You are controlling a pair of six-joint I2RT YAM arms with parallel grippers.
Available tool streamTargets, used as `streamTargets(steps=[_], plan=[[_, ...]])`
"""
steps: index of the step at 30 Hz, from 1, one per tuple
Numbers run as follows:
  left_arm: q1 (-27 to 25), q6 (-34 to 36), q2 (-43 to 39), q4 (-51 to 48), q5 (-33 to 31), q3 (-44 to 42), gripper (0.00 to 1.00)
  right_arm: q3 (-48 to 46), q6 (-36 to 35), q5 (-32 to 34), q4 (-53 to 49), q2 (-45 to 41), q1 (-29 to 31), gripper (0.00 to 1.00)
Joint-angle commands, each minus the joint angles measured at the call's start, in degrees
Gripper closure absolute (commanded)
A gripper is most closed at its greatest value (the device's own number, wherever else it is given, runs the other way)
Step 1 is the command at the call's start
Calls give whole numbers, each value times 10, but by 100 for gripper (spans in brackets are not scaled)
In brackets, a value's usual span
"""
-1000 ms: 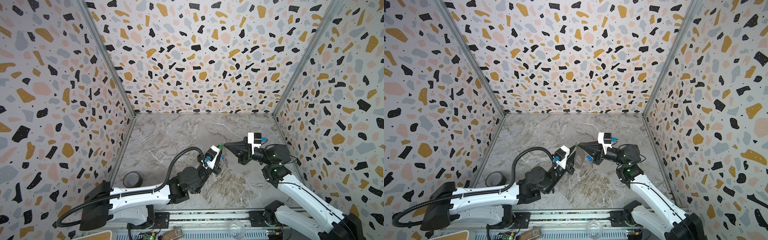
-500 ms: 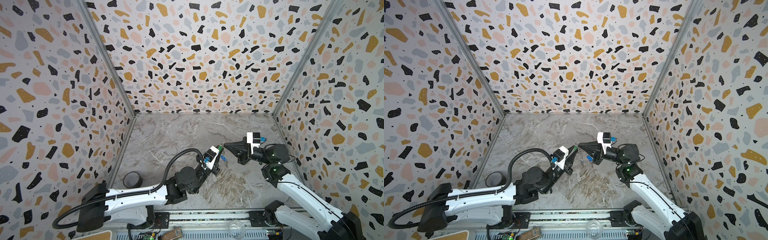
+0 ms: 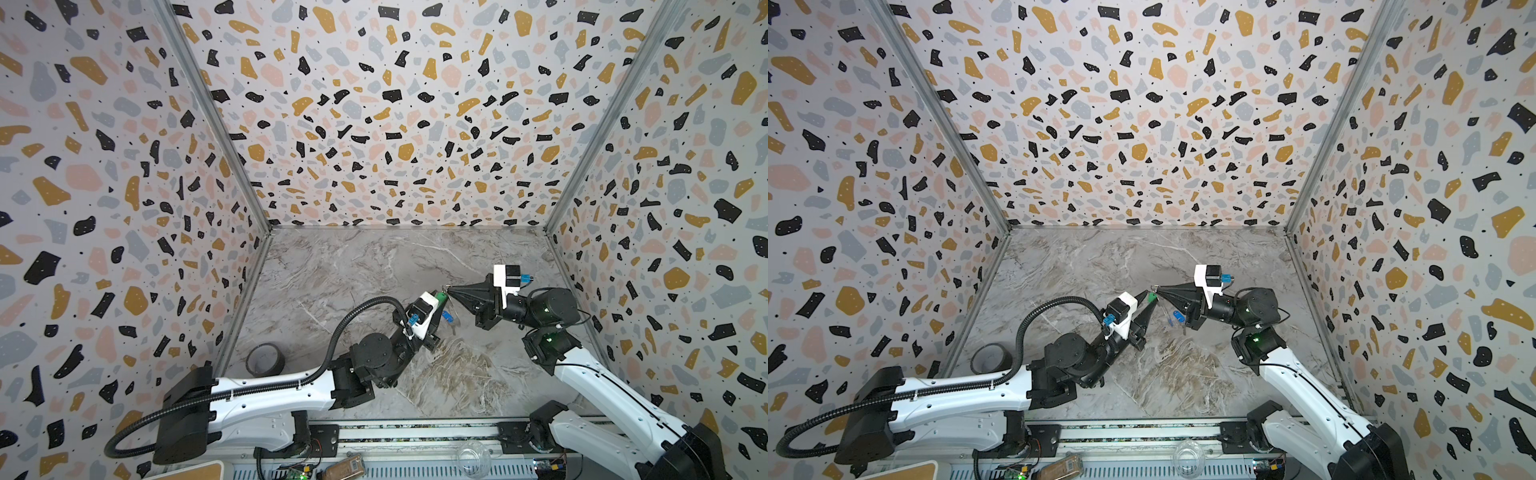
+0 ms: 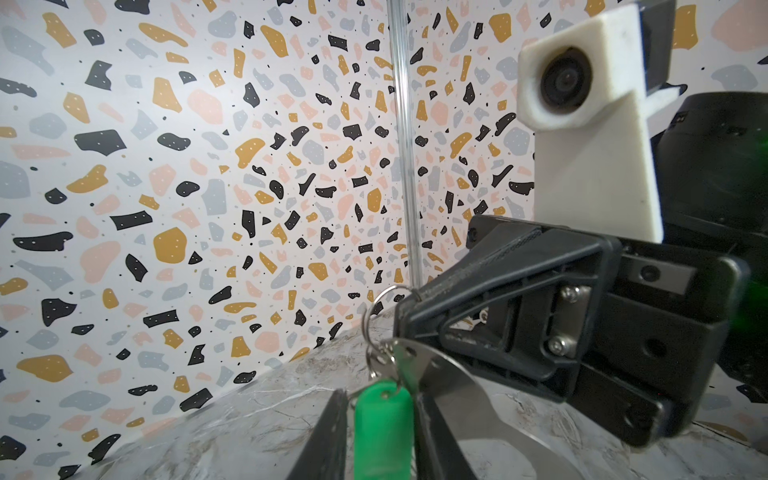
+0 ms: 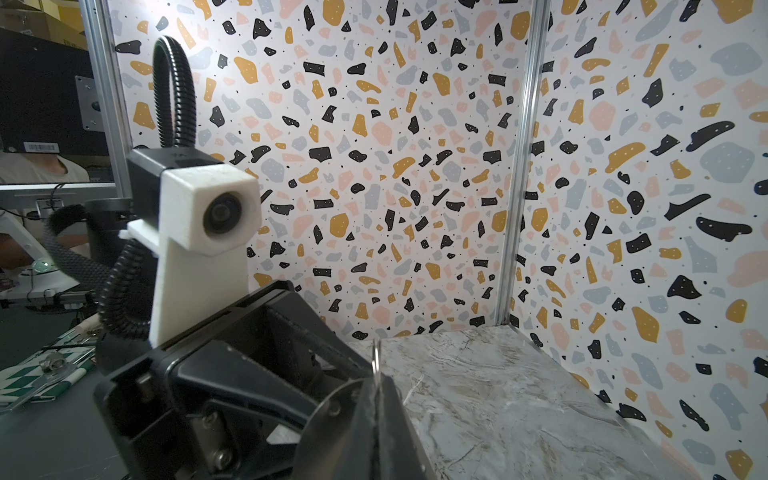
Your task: Remove the keys from the keyring
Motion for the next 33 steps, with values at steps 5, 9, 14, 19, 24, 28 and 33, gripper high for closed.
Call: streamTargets(steps=[5,9,14,19,24,28,33], plan=[[0,5,-14,25,13,19,77,-2,3,-5,20,-8,-1,100],[-1,6,-16,30,18,18,81,-4,1,-2,19,-9,0,100],[-2,7,-17,30,26,18,85,-2,-4,0,13,-10,-1,100],[-2,8,-14,25,26,17,87,4,-5,3,13,-12,-1,100],[-2,6,-6,12,21,21,83,8,-4,1,14,-10,-1,100],[-1,7,6,2,13,33,83,8,-3,1,16,-11,-2,100],[-1,12,12,-3,-2,41,88,10,-6,0,9,-13,-1,100]])
